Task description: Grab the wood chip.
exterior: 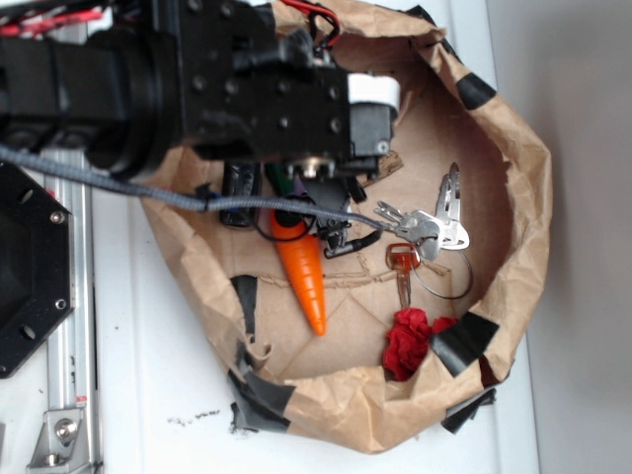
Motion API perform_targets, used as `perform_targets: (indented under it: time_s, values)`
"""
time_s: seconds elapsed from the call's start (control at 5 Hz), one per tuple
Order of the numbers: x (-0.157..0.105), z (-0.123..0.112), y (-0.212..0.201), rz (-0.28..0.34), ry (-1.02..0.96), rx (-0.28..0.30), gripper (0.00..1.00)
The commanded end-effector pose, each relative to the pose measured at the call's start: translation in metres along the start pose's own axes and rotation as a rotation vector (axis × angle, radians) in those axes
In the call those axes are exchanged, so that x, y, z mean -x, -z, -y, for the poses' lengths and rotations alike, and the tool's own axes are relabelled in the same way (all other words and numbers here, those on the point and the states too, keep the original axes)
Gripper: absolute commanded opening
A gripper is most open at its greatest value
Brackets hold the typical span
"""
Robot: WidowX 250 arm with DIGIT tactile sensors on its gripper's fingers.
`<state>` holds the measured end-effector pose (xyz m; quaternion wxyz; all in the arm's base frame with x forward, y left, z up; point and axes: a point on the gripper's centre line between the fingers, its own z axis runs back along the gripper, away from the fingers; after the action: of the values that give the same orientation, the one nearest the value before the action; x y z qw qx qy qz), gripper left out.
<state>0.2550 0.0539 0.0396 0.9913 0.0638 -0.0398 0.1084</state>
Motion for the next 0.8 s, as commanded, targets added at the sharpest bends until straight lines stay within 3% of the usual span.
perform_targets:
  time_s: [0.0,0.2,0.4,0.6]
  values:
    - [-0.028,-0.020,0.026,0.028,-0.137,0.036,1.00]
    - [-0.023,-0.009,0.038,0.001,-0.136,0.008,1.00]
    - [-0.017,-0.002,0.032,0.011,-0.129,-0.006,0.00]
    - [-0.016,-0.004,0.026,0.021,-0.130,-0.015,0.00]
